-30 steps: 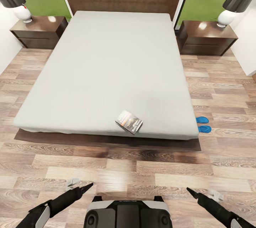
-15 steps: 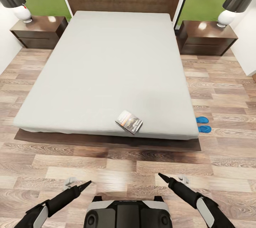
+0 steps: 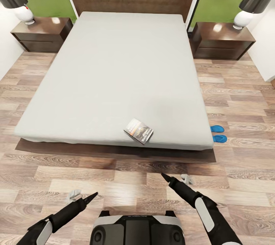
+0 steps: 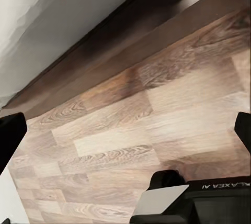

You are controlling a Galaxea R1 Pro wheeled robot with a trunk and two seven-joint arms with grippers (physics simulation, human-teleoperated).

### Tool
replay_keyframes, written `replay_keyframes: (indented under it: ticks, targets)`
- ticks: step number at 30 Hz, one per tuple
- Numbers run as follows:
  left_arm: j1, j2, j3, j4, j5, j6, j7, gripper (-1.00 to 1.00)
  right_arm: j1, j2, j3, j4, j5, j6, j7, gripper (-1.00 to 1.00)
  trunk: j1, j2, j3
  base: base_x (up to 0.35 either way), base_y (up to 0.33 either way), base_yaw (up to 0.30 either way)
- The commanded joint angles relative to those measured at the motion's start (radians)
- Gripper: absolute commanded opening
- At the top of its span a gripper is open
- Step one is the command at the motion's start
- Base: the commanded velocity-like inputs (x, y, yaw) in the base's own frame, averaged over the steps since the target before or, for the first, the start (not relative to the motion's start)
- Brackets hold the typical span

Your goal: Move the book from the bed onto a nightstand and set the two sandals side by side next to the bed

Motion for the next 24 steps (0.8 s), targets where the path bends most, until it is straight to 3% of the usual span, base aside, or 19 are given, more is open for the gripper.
replay_keyframes:
  ticks: [1,12,15,16,20,21,23,24]
  targets:
    - [0.000,-0.003,0.002,0.001,0.005,0.010,-0.004,1.00,0.000,0.005,-0.005,-0.001,-0.010,0.008,-0.029,1.00,0.001,-0.001,-0.001,0.000,0.000,0.000]
    - [0.000,-0.006,0.002,0.001,0.004,0.010,-0.005,1.00,0.000,0.016,-0.002,-0.001,-0.020,-0.008,-0.058,1.00,0.001,-0.001,-0.001,0.000,0.000,0.000]
    - [0.000,-0.006,0.002,0.001,0.004,0.010,-0.006,1.00,0.000,0.022,-0.001,0.003,-0.043,-0.013,-0.054,1.00,0.001,-0.001,-0.001,0.000,0.000,0.000]
    - [0.000,-0.006,0.002,0.000,0.004,0.010,-0.006,1.00,0.000,0.023,-0.001,0.004,-0.093,-0.033,-0.052,1.00,0.001,-0.001,-0.001,0.000,0.000,0.000]
    - [0.000,-0.006,0.001,-0.001,0.005,0.011,-0.007,1.00,0.000,0.024,-0.002,0.005,-0.193,-0.119,-0.051,1.00,0.001,-0.001,-0.001,0.000,0.000,0.000]
    - [0.000,-0.006,0.001,-0.006,0.005,0.012,-0.007,1.00,0.000,0.024,-0.002,0.005,-0.250,-0.186,-0.050,1.00,0.001,-0.001,-0.001,0.000,0.000,0.000]
    - [0.000,-0.007,0.002,-0.024,0.005,0.013,-0.007,1.00,0.000,0.023,-0.003,0.003,-0.330,-0.250,-0.050,1.00,0.001,-0.001,-0.001,0.000,0.000,0.000]
    - [0.000,-0.008,0.002,-0.035,0.005,0.013,-0.007,1.00,0.000,0.022,-0.004,0.003,-0.419,-0.278,-0.049,1.00,0.001,-0.001,-0.001,0.000,0.000,0.000]
